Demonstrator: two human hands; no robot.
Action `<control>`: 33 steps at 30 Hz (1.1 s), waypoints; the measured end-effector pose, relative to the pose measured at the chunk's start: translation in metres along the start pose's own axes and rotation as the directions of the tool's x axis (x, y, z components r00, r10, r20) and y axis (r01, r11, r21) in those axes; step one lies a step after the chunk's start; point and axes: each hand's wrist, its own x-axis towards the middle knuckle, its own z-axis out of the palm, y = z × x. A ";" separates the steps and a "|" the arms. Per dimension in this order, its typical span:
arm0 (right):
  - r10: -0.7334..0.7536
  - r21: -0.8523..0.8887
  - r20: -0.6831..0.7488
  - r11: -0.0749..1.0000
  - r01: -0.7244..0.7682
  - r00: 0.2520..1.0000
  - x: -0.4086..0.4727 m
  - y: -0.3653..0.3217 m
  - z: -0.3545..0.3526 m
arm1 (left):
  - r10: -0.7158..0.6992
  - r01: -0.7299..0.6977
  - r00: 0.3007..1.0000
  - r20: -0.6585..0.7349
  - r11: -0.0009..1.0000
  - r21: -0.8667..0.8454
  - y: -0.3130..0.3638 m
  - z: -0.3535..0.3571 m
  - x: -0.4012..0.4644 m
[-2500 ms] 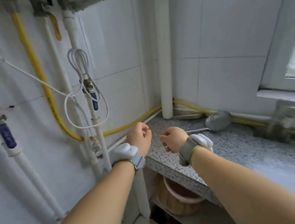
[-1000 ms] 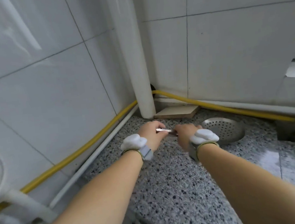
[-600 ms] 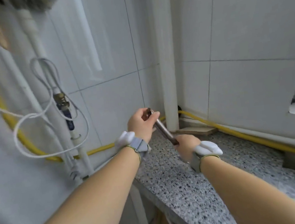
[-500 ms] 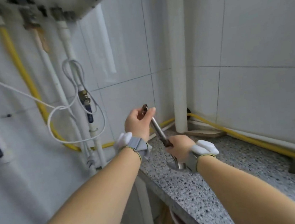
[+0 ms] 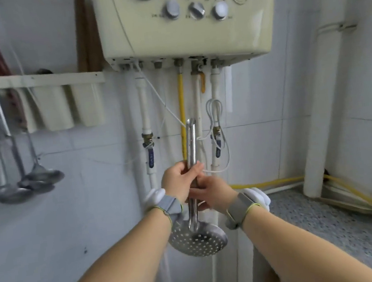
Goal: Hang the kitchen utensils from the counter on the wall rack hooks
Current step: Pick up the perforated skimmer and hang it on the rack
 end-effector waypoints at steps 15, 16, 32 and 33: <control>-0.287 -0.176 0.342 0.916 0.361 0.895 0.096 -0.162 0.319 | 0.047 0.043 0.896 -0.441 0.981 0.191 -0.004 -0.367 -0.006; -0.327 -0.140 0.340 0.910 0.391 0.882 0.103 -0.176 0.345 | 0.059 0.054 0.887 -0.457 0.972 0.231 -0.005 -0.395 -0.007; -0.380 -0.056 0.310 0.908 0.415 0.872 0.176 -0.274 0.486 | 0.108 0.163 0.809 -0.578 0.903 0.397 -0.042 -0.563 0.040; -0.381 -0.069 0.305 0.905 0.419 0.873 0.178 -0.275 0.487 | 0.111 0.168 0.816 -0.568 0.893 0.417 -0.044 -0.564 0.042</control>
